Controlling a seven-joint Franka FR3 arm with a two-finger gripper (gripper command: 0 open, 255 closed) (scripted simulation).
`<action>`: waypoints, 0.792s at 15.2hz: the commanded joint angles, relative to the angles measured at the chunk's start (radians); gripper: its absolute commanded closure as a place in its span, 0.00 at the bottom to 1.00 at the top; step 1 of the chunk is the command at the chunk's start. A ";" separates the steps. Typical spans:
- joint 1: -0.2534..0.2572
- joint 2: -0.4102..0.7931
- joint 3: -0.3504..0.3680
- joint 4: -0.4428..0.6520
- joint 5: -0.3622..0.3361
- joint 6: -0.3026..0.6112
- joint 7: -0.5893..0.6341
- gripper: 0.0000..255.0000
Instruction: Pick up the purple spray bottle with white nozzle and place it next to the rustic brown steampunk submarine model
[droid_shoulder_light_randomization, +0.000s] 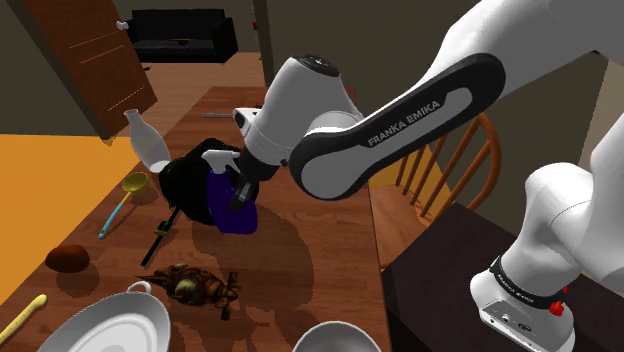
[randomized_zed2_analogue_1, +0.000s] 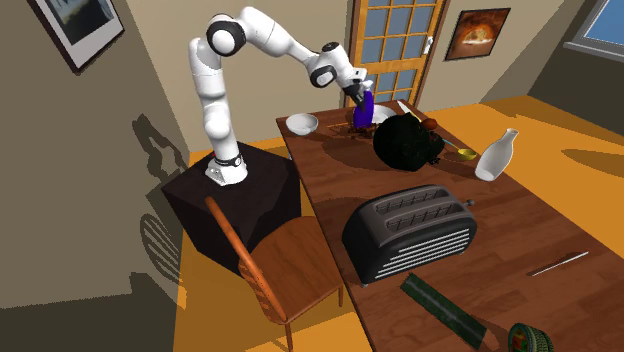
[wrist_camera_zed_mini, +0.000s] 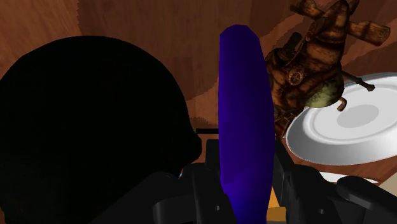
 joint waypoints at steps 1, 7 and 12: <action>0.001 0.014 0.002 -0.011 0.006 0.026 -0.004 1.00; -0.003 0.061 0.011 -0.039 0.039 0.101 -0.034 1.00; -0.011 0.106 0.026 -0.056 0.073 0.162 -0.064 1.00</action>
